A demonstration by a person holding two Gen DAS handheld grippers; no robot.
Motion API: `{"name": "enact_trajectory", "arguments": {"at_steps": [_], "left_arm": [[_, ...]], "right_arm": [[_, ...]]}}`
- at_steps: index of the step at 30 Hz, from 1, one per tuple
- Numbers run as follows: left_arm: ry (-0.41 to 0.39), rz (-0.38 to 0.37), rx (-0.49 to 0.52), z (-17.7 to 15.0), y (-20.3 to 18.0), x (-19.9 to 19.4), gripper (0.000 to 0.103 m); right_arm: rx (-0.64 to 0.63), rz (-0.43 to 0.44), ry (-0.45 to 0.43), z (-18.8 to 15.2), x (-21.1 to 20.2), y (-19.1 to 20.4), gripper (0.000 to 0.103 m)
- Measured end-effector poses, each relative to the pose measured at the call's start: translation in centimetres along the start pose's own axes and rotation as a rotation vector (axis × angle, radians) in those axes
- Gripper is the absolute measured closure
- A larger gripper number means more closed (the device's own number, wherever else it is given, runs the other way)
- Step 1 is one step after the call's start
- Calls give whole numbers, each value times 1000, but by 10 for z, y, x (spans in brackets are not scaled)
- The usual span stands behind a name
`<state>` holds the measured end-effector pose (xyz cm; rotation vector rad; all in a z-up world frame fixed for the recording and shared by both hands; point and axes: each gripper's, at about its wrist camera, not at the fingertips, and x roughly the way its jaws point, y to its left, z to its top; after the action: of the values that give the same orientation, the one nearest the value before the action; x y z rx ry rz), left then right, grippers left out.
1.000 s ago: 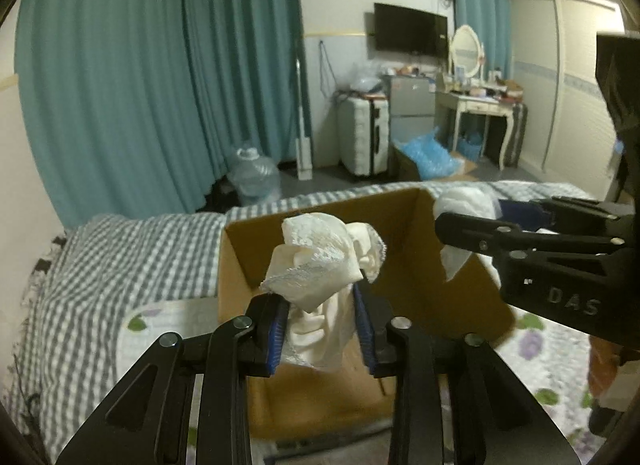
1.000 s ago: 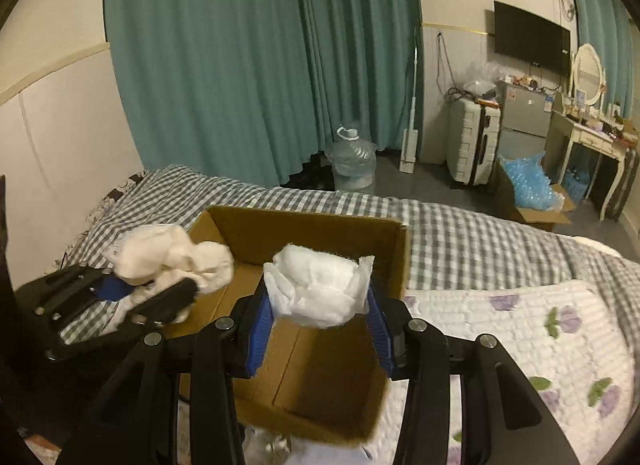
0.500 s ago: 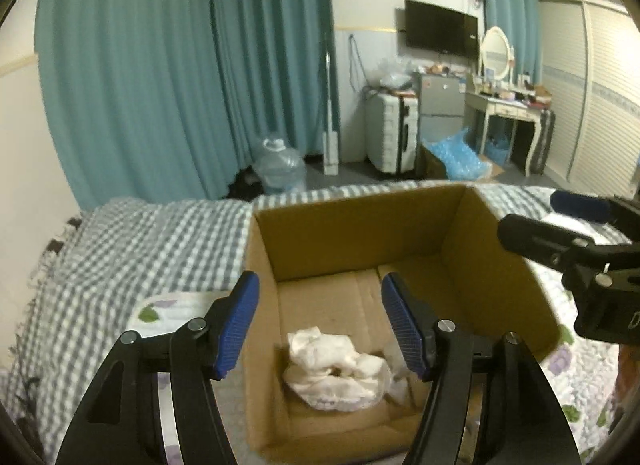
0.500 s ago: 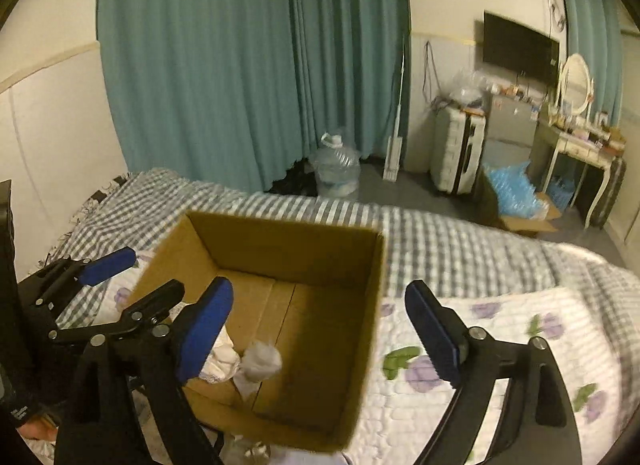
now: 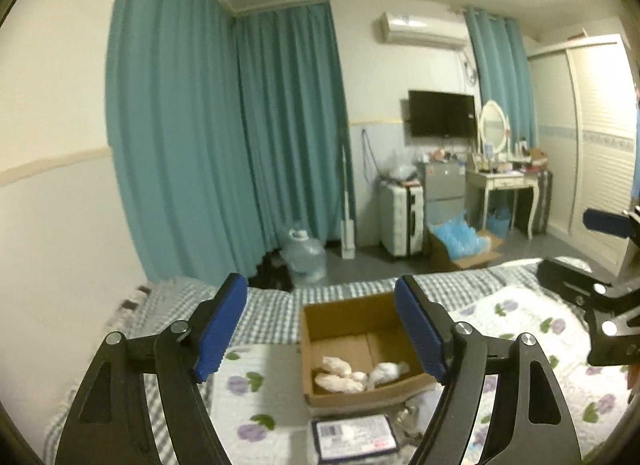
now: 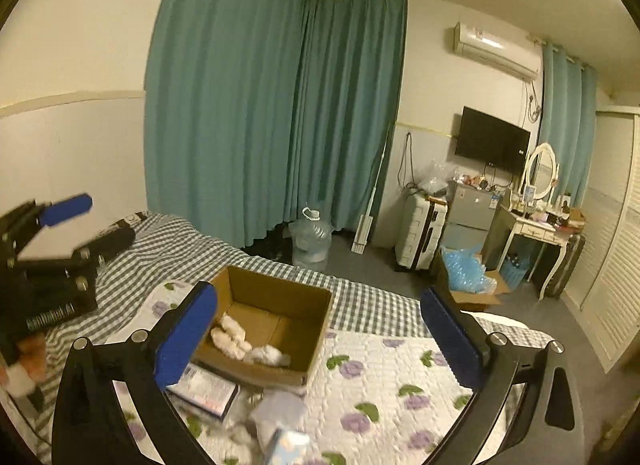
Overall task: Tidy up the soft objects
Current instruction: 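Grasp the white socks with green band with the right gripper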
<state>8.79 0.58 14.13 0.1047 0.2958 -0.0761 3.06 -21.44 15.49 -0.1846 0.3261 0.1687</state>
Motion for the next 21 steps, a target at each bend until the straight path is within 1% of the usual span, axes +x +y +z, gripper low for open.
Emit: {"name": "enact_trajectory", "arguments": {"at_steps": [3, 7, 11, 13, 16, 19, 21], "left_arm": [[-28, 0, -3, 6, 6, -32, 25], [-71, -29, -7, 4, 17, -70, 25], [-68, -44, -11, -8, 22, -85, 25], [-42, -64, 3, -19, 24, -84, 25], [1, -62, -14, -44, 25, -78, 25], [68, -66, -58, -72, 25, -65, 25], [108, -42, -70, -90, 21, -55, 25]], "right_arm": [[-21, -15, -6, -5, -34, 0, 1], [-4, 19, 0, -13, -63, 2, 1], [-27, 20, 7, -35, -75, 17, 1], [-31, 40, 32, -49, -67, 26, 1], [-7, 91, 108, -79, -42, 39, 1], [20, 117, 208, -116, -7, 52, 1], [42, 121, 275, -143, 17, 60, 1]]}}
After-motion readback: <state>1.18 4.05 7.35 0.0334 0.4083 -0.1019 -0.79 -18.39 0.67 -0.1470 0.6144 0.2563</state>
